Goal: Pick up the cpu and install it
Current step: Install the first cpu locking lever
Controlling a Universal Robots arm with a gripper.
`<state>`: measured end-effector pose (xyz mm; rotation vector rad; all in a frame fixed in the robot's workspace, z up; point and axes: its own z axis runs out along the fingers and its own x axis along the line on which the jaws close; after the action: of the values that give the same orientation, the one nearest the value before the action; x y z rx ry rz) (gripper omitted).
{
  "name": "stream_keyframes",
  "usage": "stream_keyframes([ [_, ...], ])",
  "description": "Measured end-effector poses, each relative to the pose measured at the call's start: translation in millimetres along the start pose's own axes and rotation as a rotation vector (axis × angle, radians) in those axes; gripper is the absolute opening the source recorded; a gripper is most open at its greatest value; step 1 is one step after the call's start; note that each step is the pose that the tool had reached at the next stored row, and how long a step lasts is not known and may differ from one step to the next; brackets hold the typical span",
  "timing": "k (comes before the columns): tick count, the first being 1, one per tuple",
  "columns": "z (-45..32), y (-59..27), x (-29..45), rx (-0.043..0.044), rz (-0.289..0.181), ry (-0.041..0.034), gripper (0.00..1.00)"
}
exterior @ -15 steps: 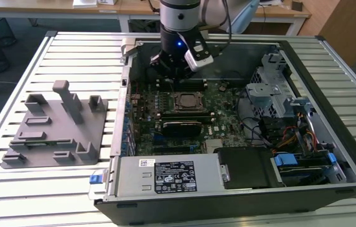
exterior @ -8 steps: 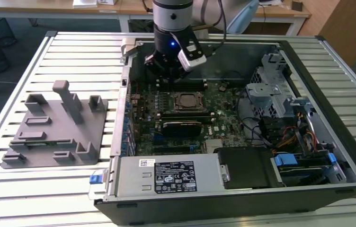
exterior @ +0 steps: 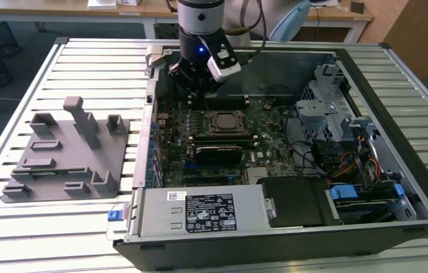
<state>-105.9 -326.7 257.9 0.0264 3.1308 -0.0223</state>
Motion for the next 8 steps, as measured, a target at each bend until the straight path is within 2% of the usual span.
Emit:
stream_keyframes([
  [8,1.7,10.8,5.4,-0.0001,-0.011,-0.0002,0.11],
])
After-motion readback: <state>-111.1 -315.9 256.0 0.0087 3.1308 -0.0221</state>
